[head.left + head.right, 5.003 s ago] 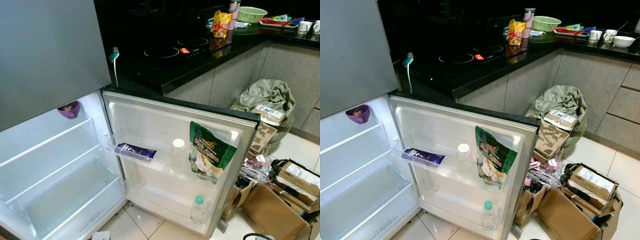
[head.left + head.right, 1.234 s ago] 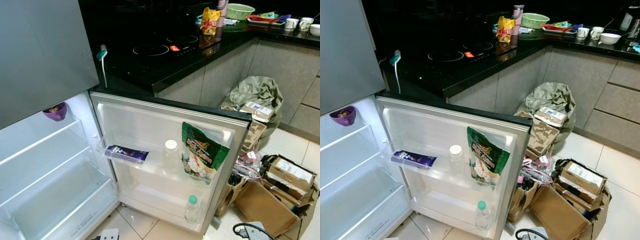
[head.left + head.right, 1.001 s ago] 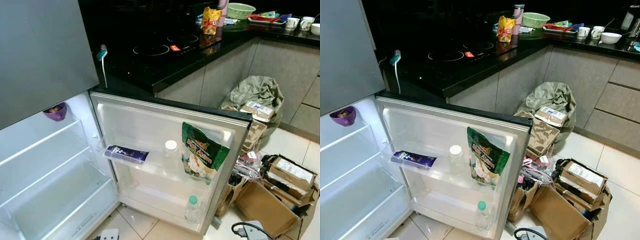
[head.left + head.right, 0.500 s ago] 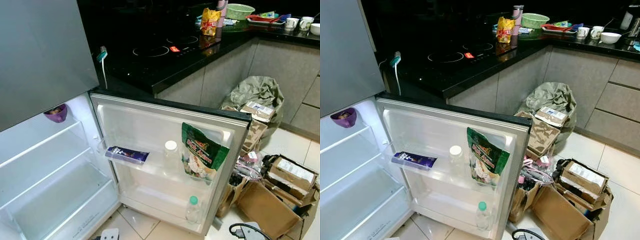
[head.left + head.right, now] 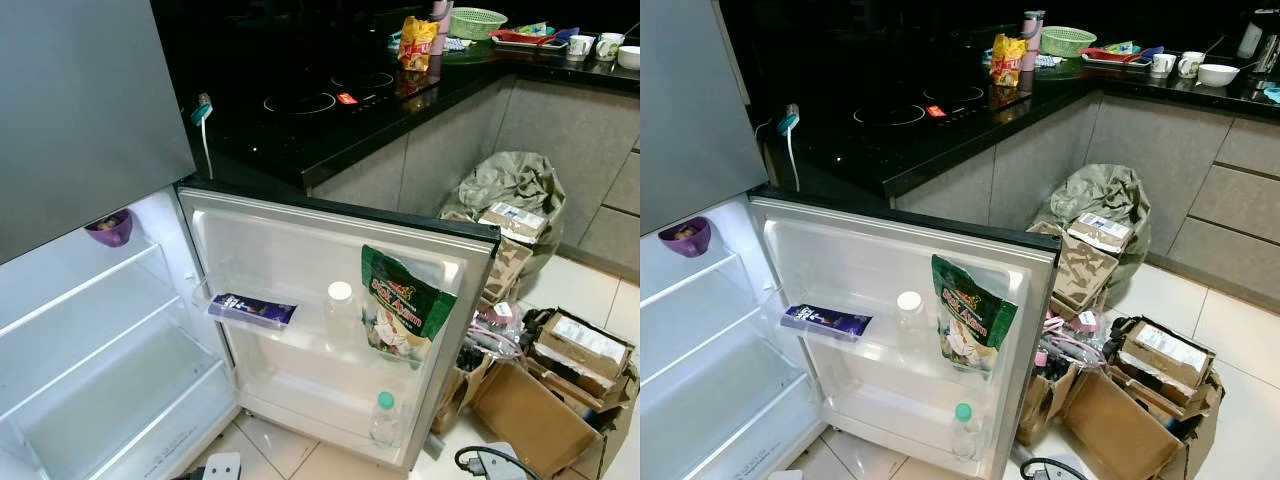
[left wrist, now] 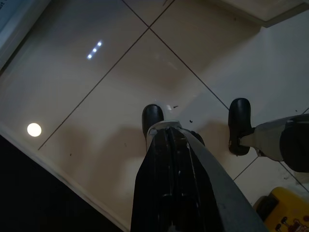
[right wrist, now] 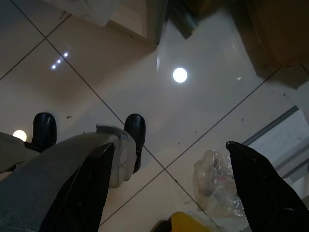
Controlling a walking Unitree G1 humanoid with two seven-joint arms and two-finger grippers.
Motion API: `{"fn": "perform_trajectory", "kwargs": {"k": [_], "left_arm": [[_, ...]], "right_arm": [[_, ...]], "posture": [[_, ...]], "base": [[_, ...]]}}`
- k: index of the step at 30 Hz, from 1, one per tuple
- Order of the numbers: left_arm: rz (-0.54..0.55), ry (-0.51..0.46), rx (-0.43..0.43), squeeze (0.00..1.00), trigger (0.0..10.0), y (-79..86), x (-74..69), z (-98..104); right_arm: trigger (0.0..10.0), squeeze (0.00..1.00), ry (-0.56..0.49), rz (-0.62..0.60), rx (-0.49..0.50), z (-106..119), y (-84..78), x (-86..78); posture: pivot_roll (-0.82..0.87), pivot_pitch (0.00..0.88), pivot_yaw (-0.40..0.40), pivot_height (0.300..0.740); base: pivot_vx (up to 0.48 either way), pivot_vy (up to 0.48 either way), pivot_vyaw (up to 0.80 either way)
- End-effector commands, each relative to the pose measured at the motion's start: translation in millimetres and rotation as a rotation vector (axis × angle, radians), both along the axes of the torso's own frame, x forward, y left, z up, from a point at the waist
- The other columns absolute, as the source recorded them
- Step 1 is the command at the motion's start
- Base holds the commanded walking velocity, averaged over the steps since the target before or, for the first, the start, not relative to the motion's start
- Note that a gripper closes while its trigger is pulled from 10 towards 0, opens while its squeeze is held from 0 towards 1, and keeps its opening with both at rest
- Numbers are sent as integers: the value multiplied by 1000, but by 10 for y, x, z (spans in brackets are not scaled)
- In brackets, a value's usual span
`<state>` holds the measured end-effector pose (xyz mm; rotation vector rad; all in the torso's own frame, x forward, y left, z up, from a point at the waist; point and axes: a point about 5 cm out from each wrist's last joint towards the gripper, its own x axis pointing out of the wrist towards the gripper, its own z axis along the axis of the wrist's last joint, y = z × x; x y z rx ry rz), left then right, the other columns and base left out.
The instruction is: Restocking fridge
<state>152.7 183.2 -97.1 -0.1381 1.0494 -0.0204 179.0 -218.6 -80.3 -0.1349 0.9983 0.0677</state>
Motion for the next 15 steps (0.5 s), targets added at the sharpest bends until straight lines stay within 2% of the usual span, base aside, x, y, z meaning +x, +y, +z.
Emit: {"fn": "perform_trajectory", "kwargs": {"k": [1, 6, 15], "left_arm": [[-5, 30, 5, 0, 10000, -16, -64, -29], [5, 20, 0, 0, 10000, -23, -38, -20], [6, 29, 6, 0, 10000, -24, -78, -35]], "right_arm": [[10000, 0, 9, 4, 1, -5, 15, 1], [10000, 0, 10, 9, -2, 0, 8, 8], [10000, 0, 8, 8, -5, 12, -10, 26]], "posture": [[-96, 0, 9, 740], [-90, 0, -1, 740], [-95, 0, -3, 740]], "base": [[0, 0, 0], [-256, 0, 0], [-285, 0, 0]]}}
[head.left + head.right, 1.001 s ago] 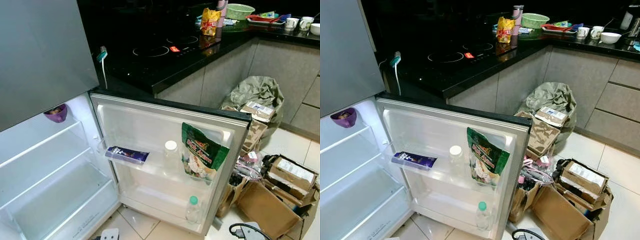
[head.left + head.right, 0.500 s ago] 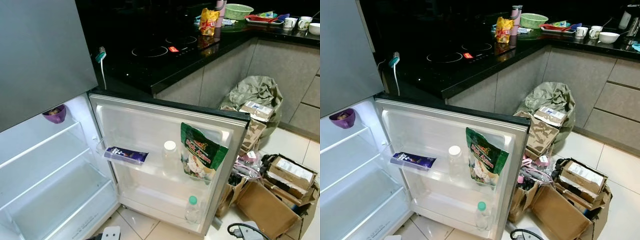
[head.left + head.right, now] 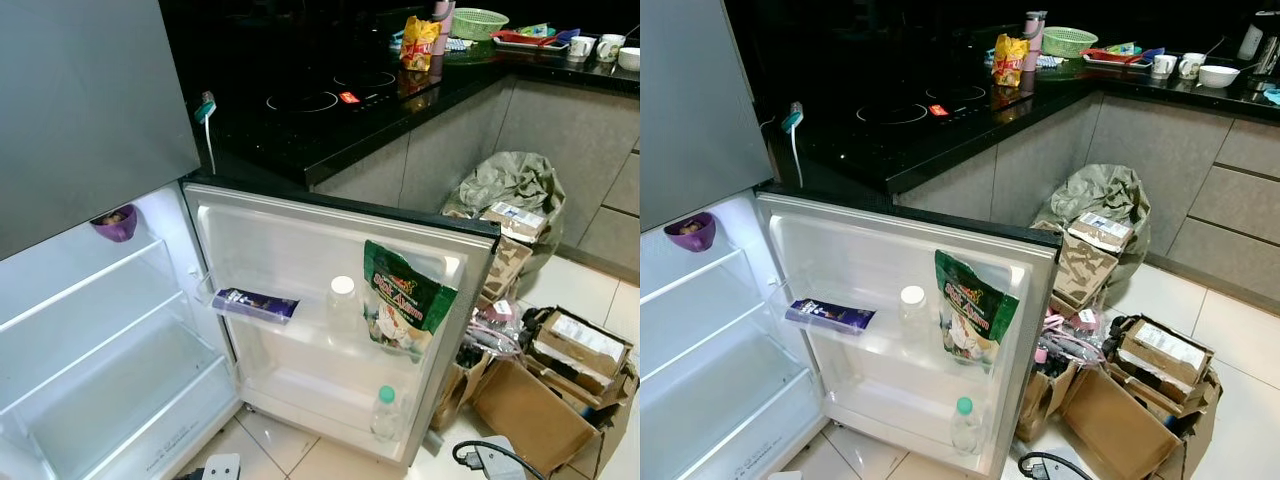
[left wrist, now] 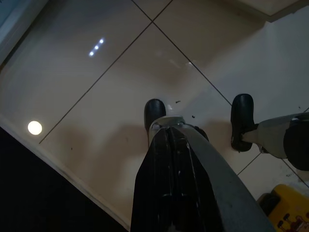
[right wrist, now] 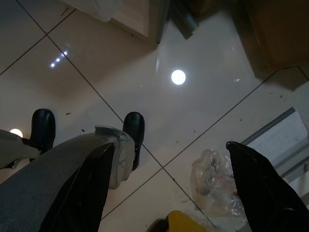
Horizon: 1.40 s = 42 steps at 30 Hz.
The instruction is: Restocking fridge
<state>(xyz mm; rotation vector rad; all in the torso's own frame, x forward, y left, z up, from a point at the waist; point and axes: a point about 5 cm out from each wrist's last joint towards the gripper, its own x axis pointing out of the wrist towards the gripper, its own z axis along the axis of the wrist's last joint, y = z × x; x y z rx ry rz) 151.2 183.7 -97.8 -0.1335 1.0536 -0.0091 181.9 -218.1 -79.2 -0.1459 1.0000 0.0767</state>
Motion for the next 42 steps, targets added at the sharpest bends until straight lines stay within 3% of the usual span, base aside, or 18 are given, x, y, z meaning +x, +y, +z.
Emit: {"fn": "perform_trajectory", "kwargs": {"k": [1, 29, 42], "left_arm": [[-1, 24, -3, 0, 10000, -30, -63, -29], [-17, 30, 1, 0, 10000, -40, -82, -37], [-57, 34, 17, 0, 10000, -3, -107, -40]], "right_arm": [[10000, 0, 6, -5, 0, 0, -14, -3], [10000, 0, 19, -8, -3, -18, -32, -50], [10000, 0, 29, -10, -5, -28, -63, -87]], "posture": [[-95, 0, -3, 740], [-99, 0, 2, 740], [-107, 0, -2, 740]], "base": [[-322, 0, 0], [-345, 0, 0], [0, -129, 0]]}}
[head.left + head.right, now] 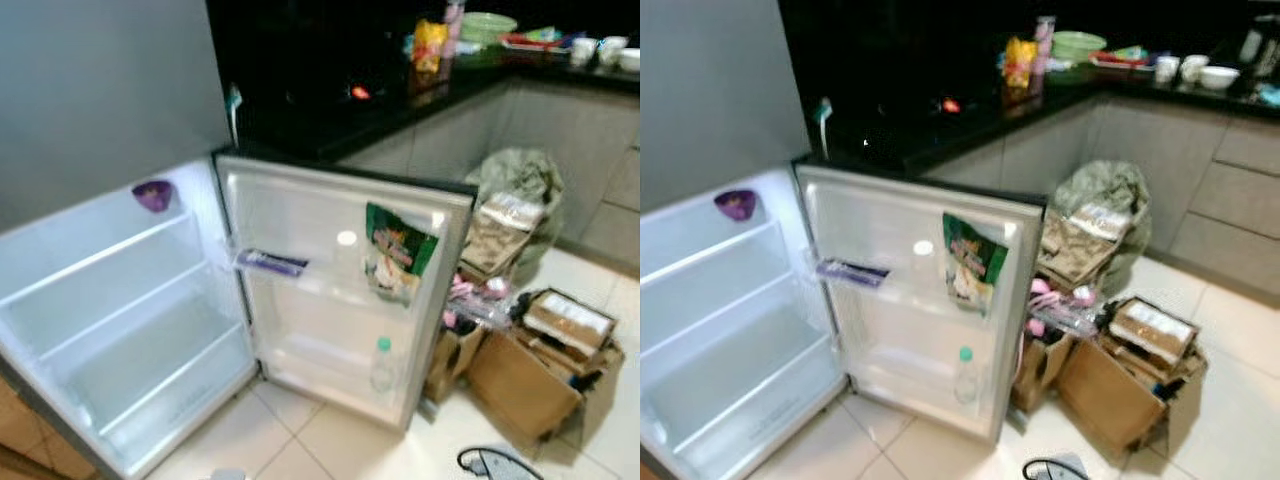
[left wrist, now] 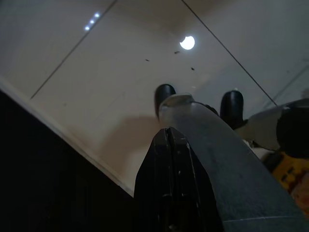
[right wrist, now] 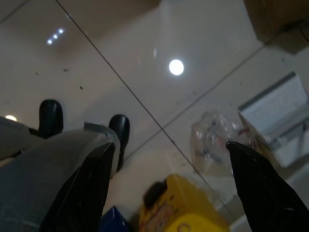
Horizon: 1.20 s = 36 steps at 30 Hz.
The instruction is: Restocking fridge
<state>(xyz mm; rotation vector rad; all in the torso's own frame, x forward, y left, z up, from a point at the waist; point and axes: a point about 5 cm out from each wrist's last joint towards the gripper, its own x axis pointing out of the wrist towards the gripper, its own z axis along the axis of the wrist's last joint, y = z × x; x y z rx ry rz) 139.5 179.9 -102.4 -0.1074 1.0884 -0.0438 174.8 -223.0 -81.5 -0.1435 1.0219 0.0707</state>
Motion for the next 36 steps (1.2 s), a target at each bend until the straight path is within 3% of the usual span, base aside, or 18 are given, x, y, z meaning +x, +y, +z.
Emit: {"fn": "perform_trajectory", "kwargs": {"k": [1, 6, 11, 18, 27, 31, 36], "left_arm": [[-16, 2, 13, 0, 10000, 37, 9, 7], [-8, 5, 11, 0, 10000, 42, 5, 5], [8, 0, 17, 0, 10000, 52, 12, 9], [10, 4, 11, 0, 10000, 43, 2, 4], [17, 1, 9, 0, 10000, 43, 4, 5], [17, 0, 9, 0, 10000, 40, 9, 6], [-26, 3, 25, 0, 10000, 18, 5, 2]], "right_arm": [[10000, 0, 7, -2, -3, -5, -15, -17], [10000, 0, 6, 0, -1, -4, -7, -11], [10000, 0, -1, 0, -1, 3, -4, 6], [10000, 0, -77, -81, 108, 86, 22, 169], [10000, 0, -116, -59, 153, 160, 45, 301], [10000, 0, -104, -58, 161, 145, 50, 277], [10000, 0, -46, -73, 133, 60, 8, 107]], "posture": [[-107, 0, -2, 740], [-106, 0, 0, 740], [-105, 0, 0, 740], [-105, 0, -2, 740], [-105, 0, -3, 740], [-104, 0, -5, 740], [-105, 0, -5, 740]], "base": [[0, -446, 0], [0, -446, 0], [0, 0, 0], [0, 0, 0], [0, 0, 242], [0, 0, 725], [0, 0, 720]]}}
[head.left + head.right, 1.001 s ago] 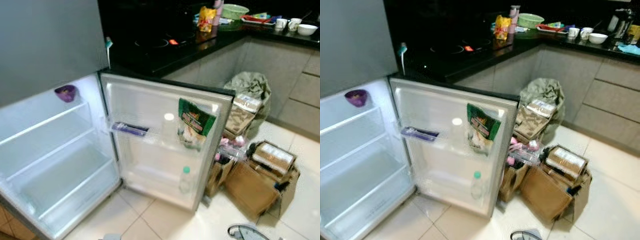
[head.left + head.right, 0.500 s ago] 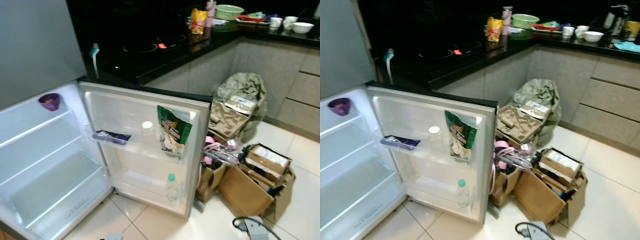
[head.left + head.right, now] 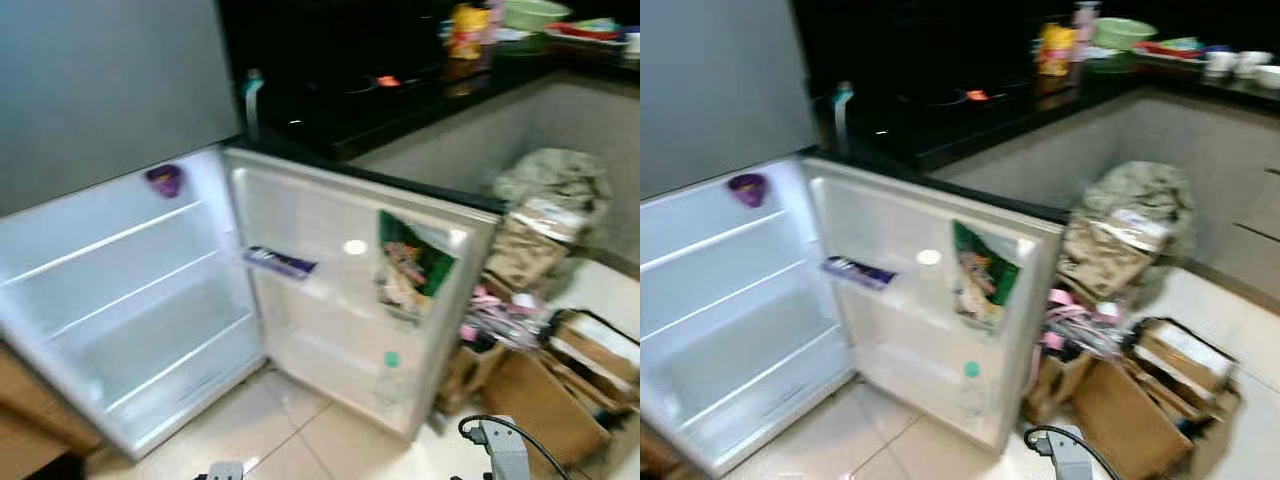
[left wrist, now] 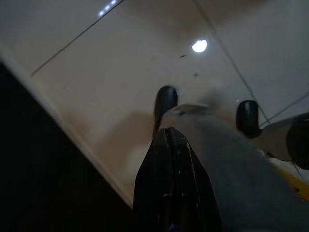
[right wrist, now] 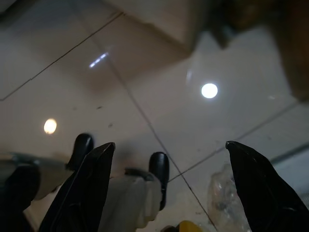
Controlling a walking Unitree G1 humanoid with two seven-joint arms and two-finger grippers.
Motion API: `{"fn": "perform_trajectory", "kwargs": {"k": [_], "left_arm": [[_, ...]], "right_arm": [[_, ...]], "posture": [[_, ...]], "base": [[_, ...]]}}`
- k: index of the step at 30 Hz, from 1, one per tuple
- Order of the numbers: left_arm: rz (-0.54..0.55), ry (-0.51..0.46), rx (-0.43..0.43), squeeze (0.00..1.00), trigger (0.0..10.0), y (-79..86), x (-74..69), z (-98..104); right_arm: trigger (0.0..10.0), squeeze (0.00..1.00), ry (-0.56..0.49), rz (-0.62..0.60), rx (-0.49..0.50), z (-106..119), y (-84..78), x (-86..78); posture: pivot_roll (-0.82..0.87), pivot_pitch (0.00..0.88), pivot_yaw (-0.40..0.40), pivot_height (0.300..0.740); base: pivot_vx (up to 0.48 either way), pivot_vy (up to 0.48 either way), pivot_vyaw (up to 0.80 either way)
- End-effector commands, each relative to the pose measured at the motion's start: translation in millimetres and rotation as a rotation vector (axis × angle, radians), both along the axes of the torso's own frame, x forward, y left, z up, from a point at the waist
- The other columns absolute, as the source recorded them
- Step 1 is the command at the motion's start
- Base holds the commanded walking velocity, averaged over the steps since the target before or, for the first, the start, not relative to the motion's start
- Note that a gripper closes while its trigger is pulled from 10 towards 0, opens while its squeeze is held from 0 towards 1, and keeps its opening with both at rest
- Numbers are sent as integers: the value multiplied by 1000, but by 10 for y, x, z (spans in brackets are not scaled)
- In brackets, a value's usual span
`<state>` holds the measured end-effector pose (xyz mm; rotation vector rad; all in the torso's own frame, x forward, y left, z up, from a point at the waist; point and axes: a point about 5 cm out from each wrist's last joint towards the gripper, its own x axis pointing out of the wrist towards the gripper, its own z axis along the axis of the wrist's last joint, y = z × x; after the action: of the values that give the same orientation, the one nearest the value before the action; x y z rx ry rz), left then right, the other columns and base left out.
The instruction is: Restocking fridge
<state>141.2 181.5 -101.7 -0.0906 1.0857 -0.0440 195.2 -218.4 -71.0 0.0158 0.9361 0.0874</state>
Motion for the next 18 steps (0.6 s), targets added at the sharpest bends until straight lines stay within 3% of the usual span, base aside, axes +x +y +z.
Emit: {"fn": "perform_trajectory", "kwargs": {"k": [1, 9, 16, 18], "left_arm": [[-34, 9, 12, 0, 10000, -8, -17, -7], [-55, 10, 9, 0, 10000, -32, -19, -10], [-89, 6, -1, 0, 10000, -55, -17, -8], [-110, 11, -10, 0, 10000, -74, -18, -10]], "right_arm": [[10000, 0, 49, -22, -21, -67, -53, -147], [10000, 0, 61, -43, -17, -92, -72, -209], [10000, 0, 64, -63, -41, -90, -87, -202], [10000, 0, 61, -65, -40, -86, -86, -192]], "posture": [[-105, 0, -5, 740], [-103, 0, -4, 740], [-103, 0, -4, 740], [-105, 0, -4, 740]], "base": [[0, 0, 712], [0, 0, 631], [0, 0, 0], [0, -439, 0]]}}
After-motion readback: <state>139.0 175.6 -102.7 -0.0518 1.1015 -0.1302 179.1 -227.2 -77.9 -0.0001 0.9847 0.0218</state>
